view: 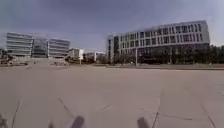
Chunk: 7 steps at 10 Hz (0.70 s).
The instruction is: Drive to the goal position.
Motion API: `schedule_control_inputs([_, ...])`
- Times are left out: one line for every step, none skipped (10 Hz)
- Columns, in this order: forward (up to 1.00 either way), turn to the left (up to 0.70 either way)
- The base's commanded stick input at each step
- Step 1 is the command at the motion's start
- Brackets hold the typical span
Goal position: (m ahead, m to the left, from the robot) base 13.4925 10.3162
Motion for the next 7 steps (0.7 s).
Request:
schedule_control_inputs([1.00, 0.40])
schedule_control_inputs([0.99, 0.40])
schedule_control_inputs([0.99, 0.40])
schedule_control_inputs([0.99, 0.40])
schedule_control_inputs([0.99, 0.40])
schedule_control_inputs([0.99, 0.40])
schedule_control_inputs([0.99, 0.22])
